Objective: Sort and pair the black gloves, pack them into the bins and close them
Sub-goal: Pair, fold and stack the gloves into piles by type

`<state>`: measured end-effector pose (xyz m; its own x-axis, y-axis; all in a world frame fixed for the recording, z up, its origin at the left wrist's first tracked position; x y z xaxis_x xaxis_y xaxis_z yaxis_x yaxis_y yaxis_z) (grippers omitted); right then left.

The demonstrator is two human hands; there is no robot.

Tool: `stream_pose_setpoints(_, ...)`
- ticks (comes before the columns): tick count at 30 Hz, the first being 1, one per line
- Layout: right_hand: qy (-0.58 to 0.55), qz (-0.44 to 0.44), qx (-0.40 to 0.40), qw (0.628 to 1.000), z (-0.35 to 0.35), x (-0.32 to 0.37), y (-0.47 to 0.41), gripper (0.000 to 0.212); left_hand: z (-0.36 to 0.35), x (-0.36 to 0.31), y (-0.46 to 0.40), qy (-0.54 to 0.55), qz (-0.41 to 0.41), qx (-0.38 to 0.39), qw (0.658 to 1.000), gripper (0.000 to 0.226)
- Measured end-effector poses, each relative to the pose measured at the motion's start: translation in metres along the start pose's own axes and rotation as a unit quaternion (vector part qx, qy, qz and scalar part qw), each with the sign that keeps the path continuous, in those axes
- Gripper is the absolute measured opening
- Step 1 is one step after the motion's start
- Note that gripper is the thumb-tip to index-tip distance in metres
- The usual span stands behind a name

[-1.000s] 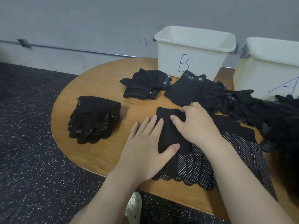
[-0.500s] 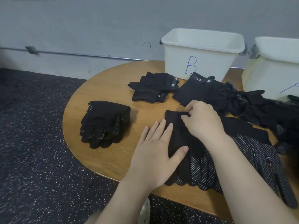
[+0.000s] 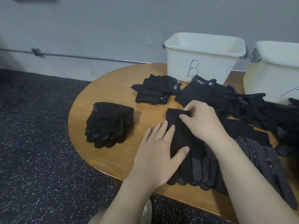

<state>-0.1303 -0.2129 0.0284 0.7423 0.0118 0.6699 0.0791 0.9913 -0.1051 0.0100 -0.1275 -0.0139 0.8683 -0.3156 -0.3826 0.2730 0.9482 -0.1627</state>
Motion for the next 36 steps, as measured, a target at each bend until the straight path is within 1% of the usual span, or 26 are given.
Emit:
stream_pose_setpoints(2,-0.029,0.016,0.008,0.999,0.001,0.005,0.003,0.015,0.001,0.000,0.000,0.000,0.000,0.000,1.000,0.078)
stream_pose_setpoints(6,-0.061,0.051,0.011,0.997,0.003,0.014,0.013,0.018,0.000,-0.001,0.000,0.003,0.001,0.001,1.000,0.077)
stream_pose_setpoints(10,-0.036,0.068,0.039,0.996,-0.003,0.020,0.021,0.036,0.005,0.000,0.001,0.032,-0.003,-0.001,0.999,0.073)
stream_pose_setpoints(11,-0.019,0.072,0.047,0.996,-0.005,0.021,0.024,0.036,0.008,0.001,0.002,0.048,-0.004,-0.003,0.999,0.071)
stream_pose_setpoints(13,-0.002,0.084,0.053,0.995,-0.007,0.024,0.029,0.029,0.016,0.005,0.006,0.079,-0.002,-0.013,0.997,0.066)
stream_pose_setpoints(16,-0.004,0.125,0.039,0.991,-0.002,0.033,0.042,0.020,0.026,0.014,0.020,0.117,0.013,-0.038,0.992,0.058)
stream_pose_setpoints(22,-0.039,0.210,0.014,0.977,0.015,0.045,0.072,0.017,0.039,0.023,0.053,0.177,0.025,-0.074,0.981,0.047)
stream_pose_setpoints(24,-0.048,0.228,0.012,0.972,0.018,0.048,0.081,0.018,0.044,0.027,0.059,0.197,0.039,-0.095,0.975,0.050)
stream_pose_setpoints(27,-0.053,0.244,0.004,0.968,0.021,0.049,0.096,0.018,0.045,0.033,0.061,0.221,0.063,-0.105,0.967,0.061)
stream_pose_setpoints(31,-0.001,0.273,0.007,0.962,0.013,0.048,0.113,0.019,0.049,0.041,0.060,0.232,0.069,-0.115,0.963,0.061)
stream_pose_setpoints(36,0.076,0.309,0.039,0.947,-0.004,0.047,0.131,0.021,0.056,0.041,0.061,0.225,0.039,-0.130,0.965,0.054)
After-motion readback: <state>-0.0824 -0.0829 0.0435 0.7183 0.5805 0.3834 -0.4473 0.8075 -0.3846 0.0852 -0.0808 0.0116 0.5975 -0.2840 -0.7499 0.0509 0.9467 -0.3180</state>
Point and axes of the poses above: each hand's wrist, its own y-axis away from the middle knuckle, its own z-axis out of the back of the hand, x = y × z, the point moved 9 cm from there along -y, towards the middle knuckle, and after that the axes turned 3 degrees about -z, right-handed, at the moved point
